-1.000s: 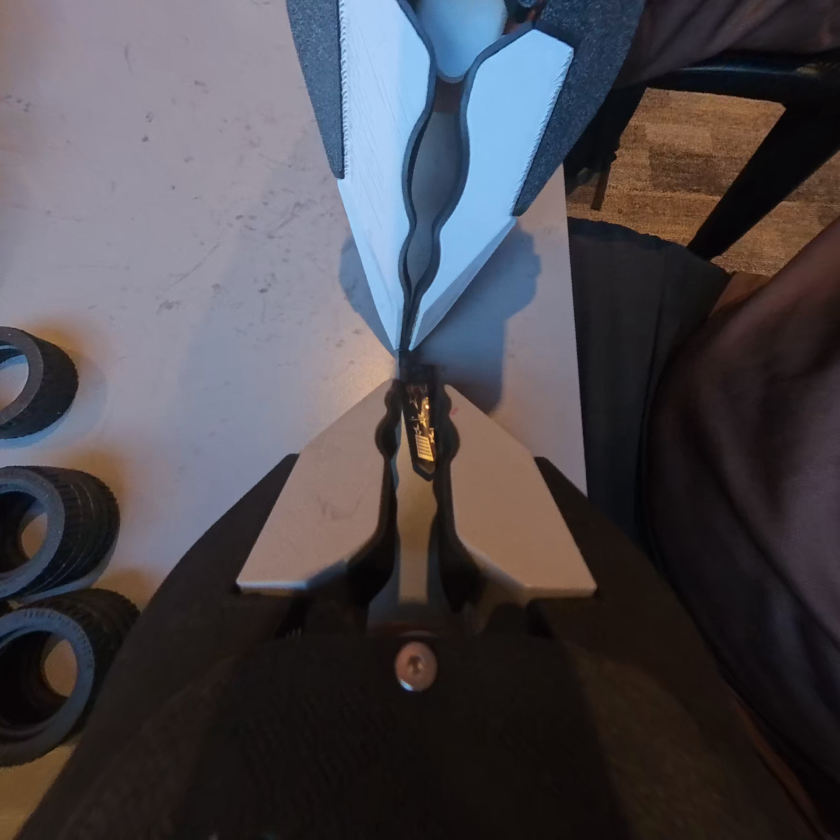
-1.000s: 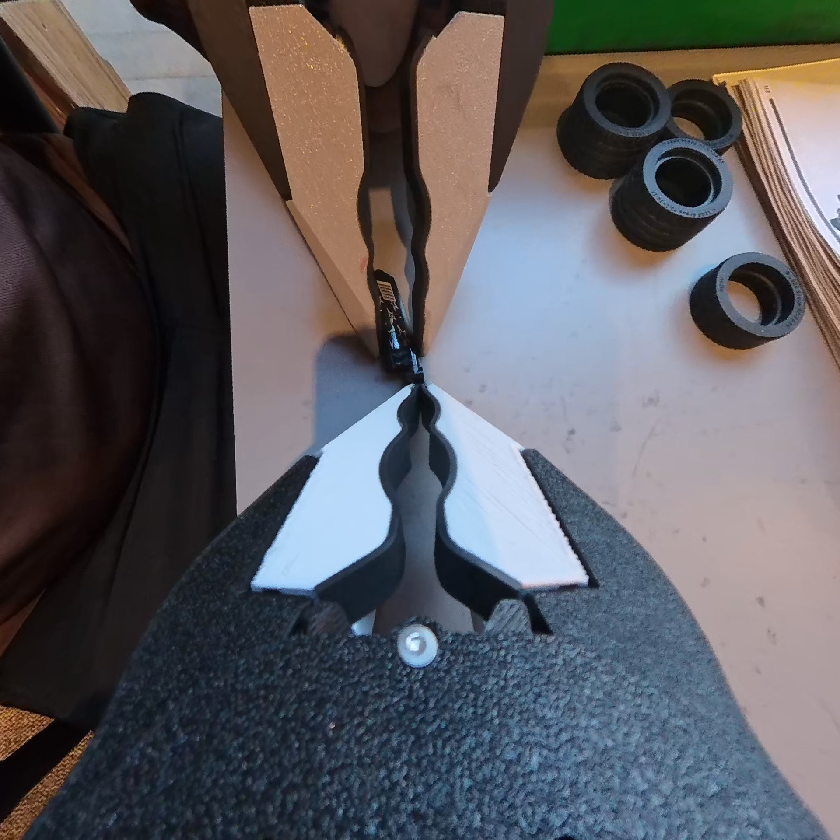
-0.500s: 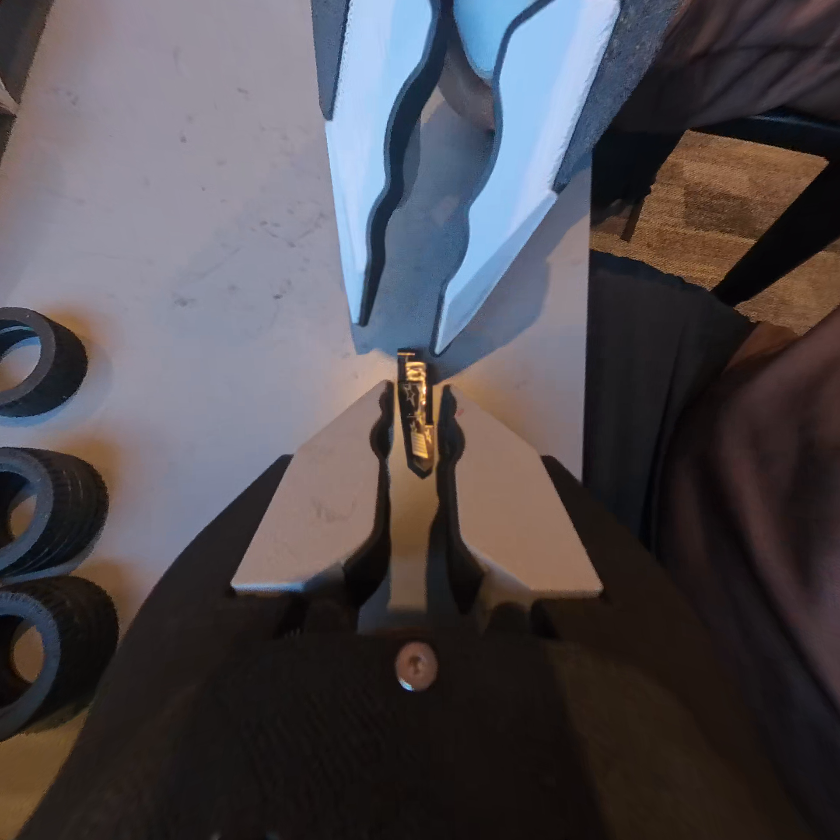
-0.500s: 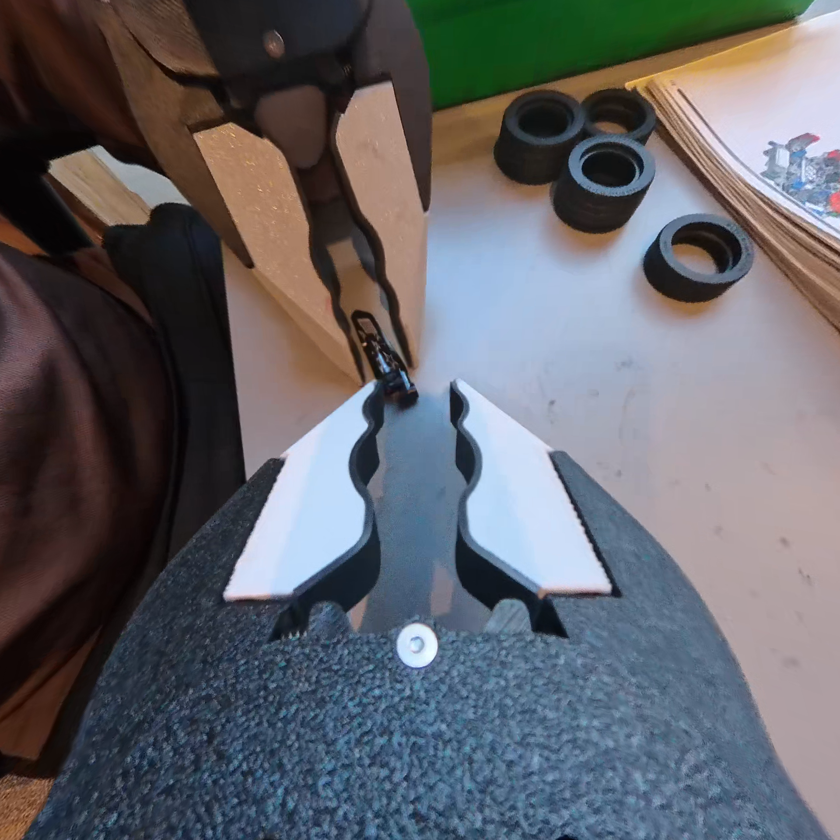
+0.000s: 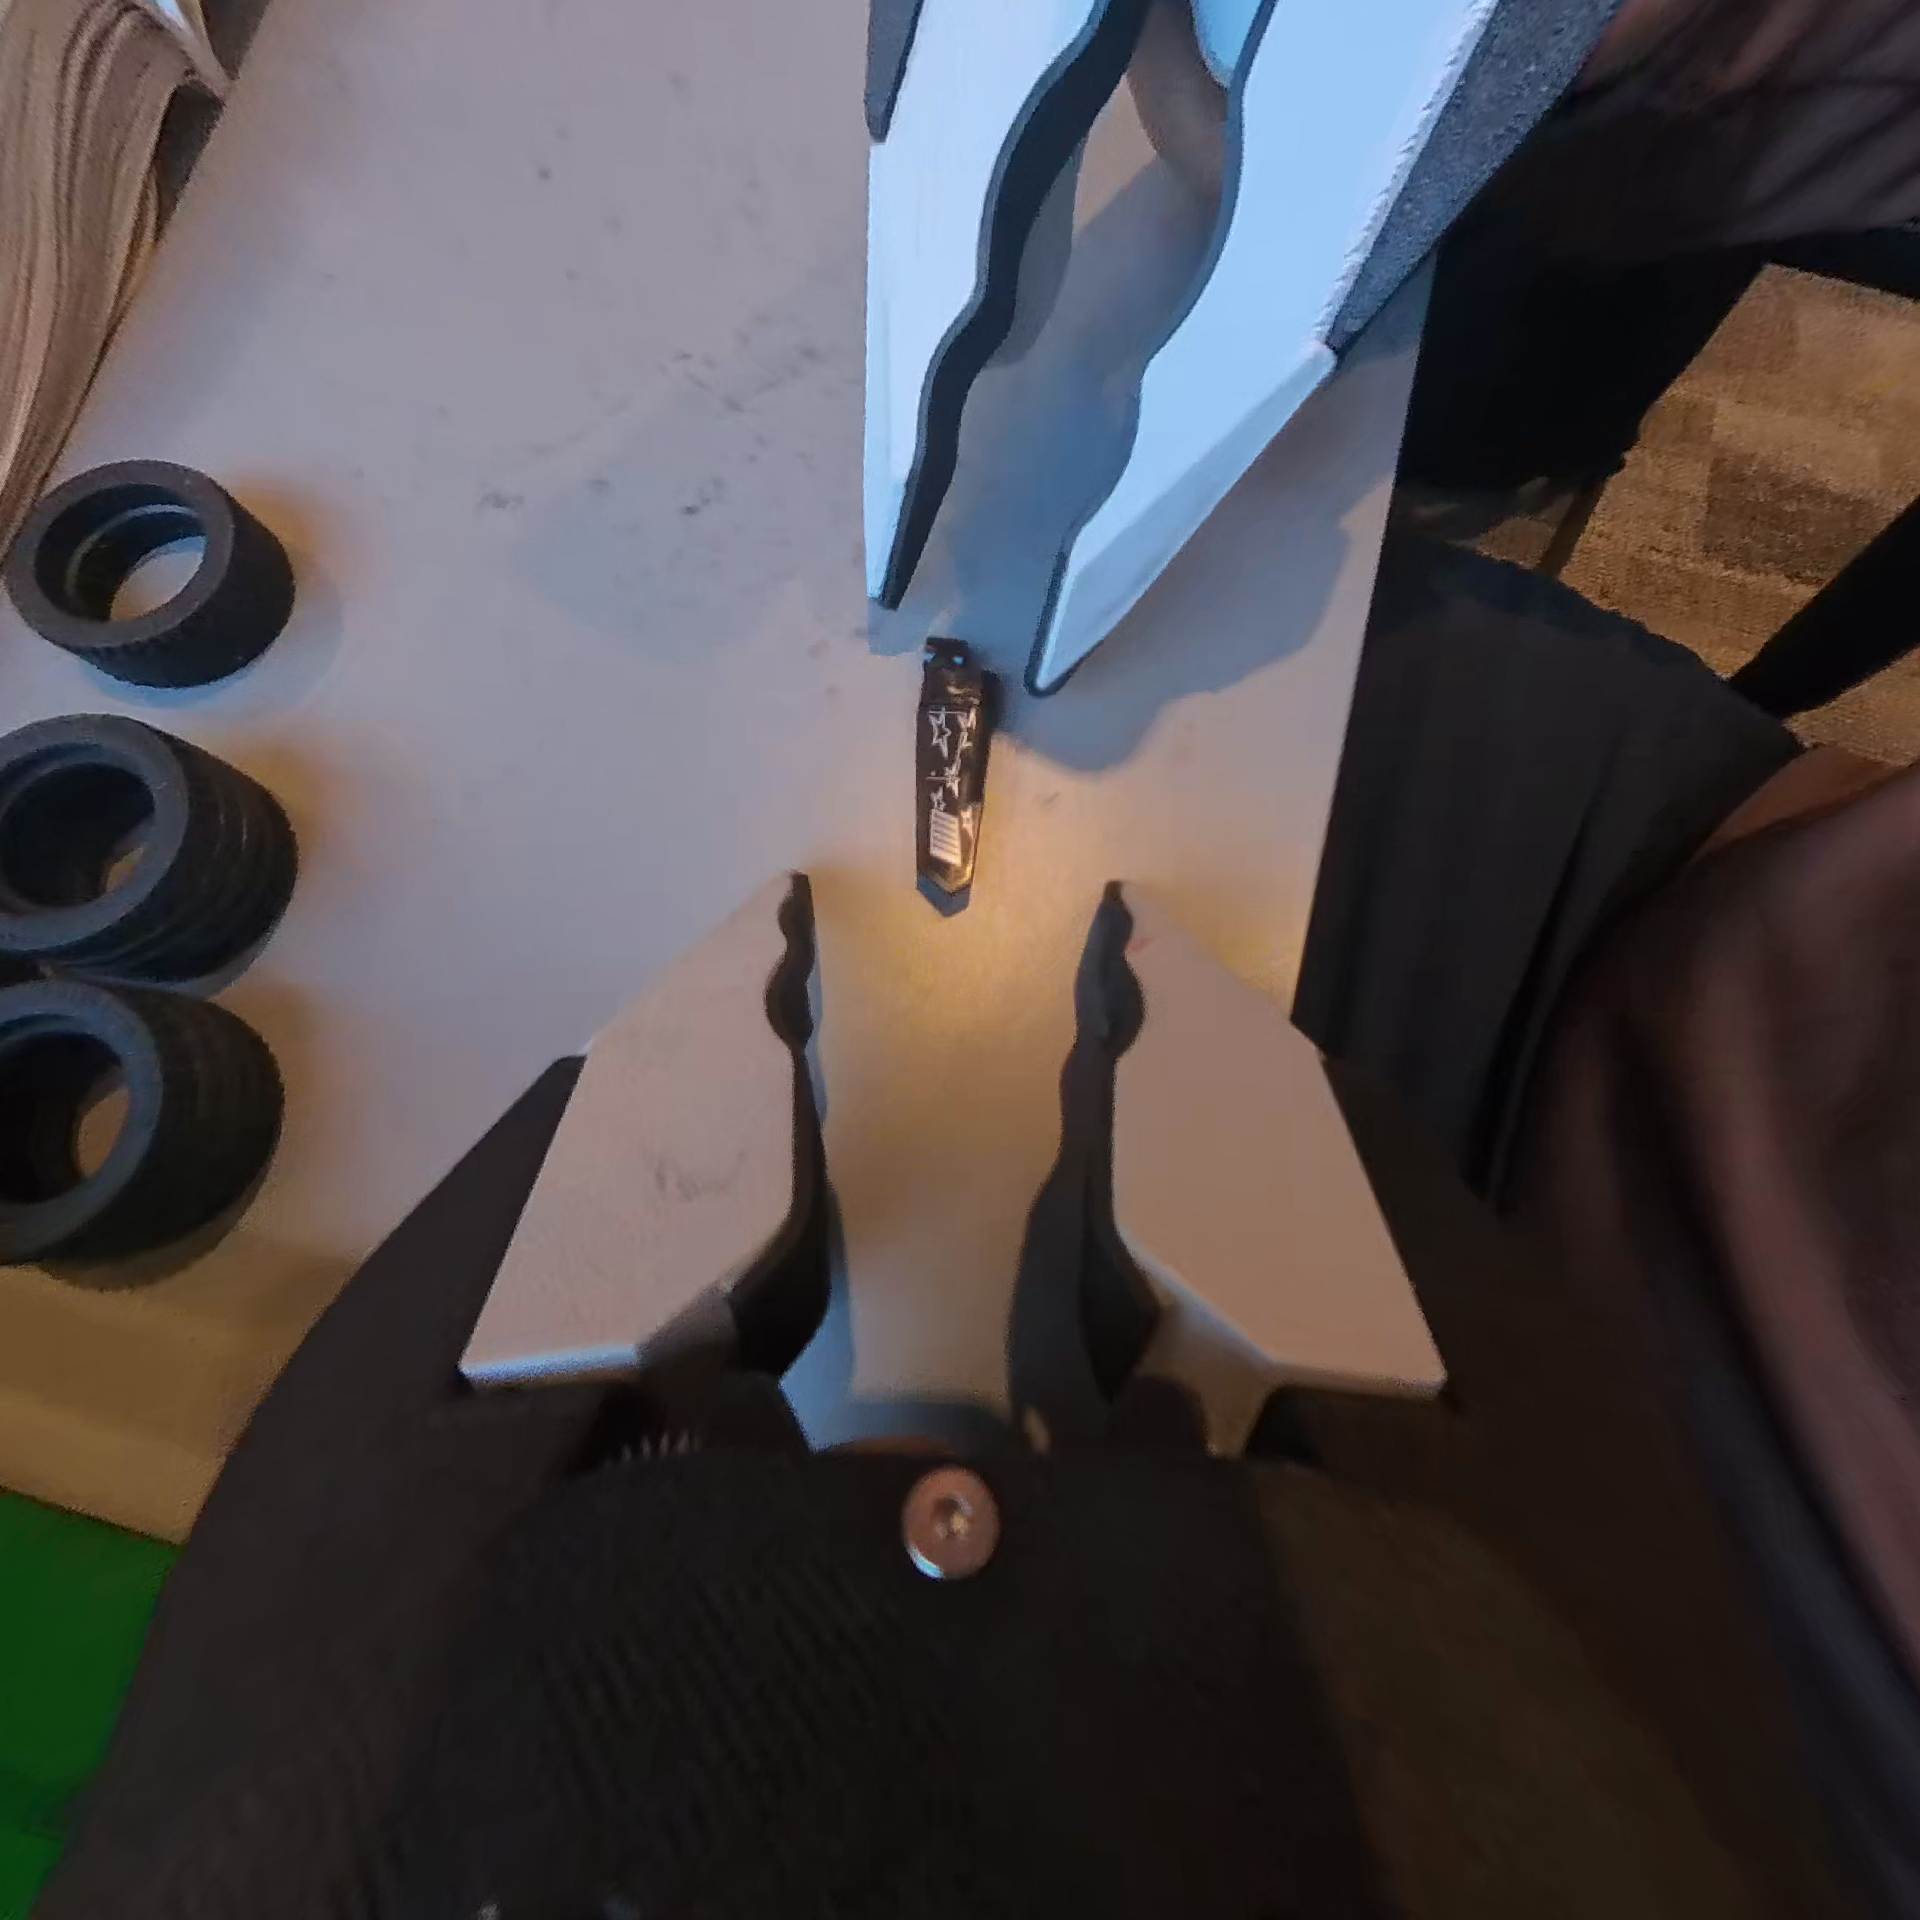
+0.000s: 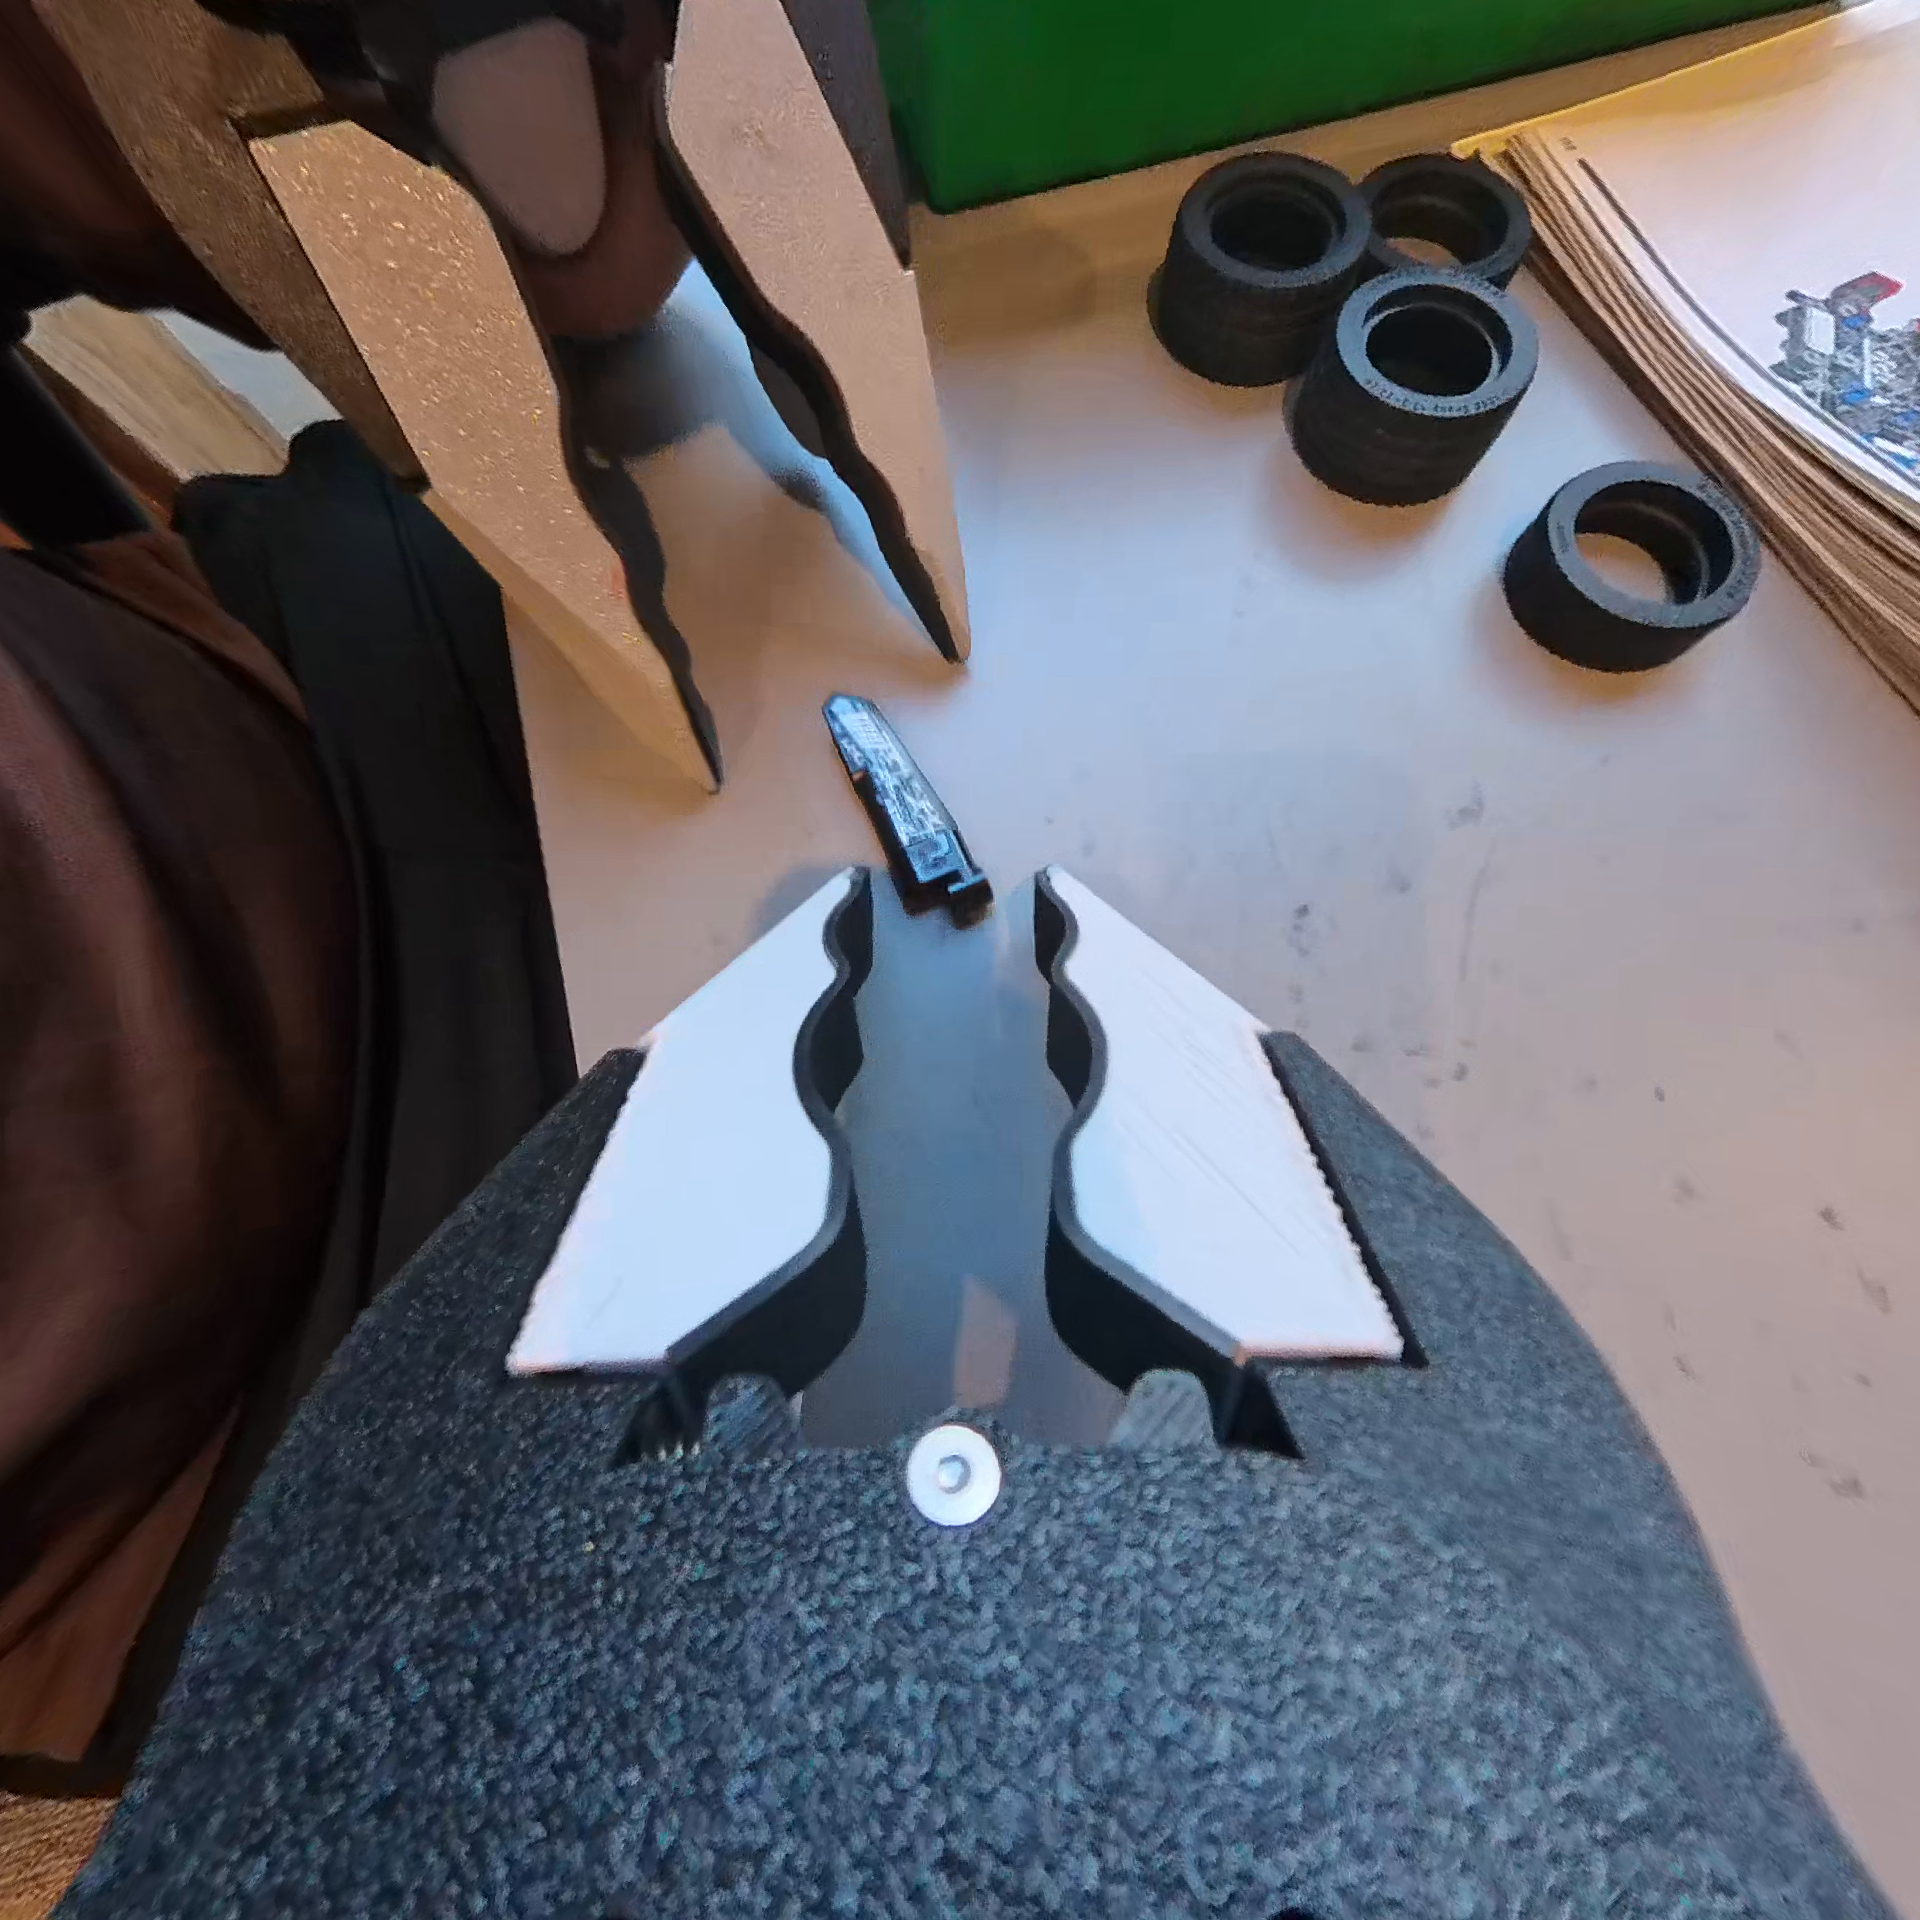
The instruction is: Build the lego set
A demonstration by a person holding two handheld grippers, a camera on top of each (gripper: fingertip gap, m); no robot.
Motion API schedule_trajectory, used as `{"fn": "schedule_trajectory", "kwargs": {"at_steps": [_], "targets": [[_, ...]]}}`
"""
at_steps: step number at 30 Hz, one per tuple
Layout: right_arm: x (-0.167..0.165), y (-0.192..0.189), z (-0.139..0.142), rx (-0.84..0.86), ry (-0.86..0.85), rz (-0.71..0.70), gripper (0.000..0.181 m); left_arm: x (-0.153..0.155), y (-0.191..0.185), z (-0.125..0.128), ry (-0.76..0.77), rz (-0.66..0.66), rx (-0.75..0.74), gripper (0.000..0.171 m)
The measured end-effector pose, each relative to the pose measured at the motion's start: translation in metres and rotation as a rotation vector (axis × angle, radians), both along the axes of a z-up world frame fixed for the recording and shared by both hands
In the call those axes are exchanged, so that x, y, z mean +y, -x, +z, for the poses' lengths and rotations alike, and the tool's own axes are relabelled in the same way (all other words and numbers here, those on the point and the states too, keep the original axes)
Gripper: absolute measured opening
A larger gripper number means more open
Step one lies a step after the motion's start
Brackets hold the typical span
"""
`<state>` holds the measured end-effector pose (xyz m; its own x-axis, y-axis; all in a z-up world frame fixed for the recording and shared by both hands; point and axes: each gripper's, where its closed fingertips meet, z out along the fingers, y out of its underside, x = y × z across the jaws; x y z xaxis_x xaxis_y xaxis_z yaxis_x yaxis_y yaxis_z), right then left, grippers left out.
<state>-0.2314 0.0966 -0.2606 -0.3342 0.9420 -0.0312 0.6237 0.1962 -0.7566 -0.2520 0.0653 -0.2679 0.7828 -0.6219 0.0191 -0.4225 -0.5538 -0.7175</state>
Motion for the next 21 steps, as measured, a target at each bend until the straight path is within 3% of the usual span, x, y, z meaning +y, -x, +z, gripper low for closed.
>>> {"fn": "schedule_trajectory", "kwargs": {"at_steps": [11,21], "targets": [[-0.002,0.004,-0.007,-0.034,-0.027,0.000,0.035,0.008,-0.001,0.000,-0.009,0.010,0.002,0.046],[-0.006,0.003,-0.005,-0.052,0.079,0.036,0.039,0.016,-0.003,0.000,-0.008,-0.002,-0.005,0.037]]}}
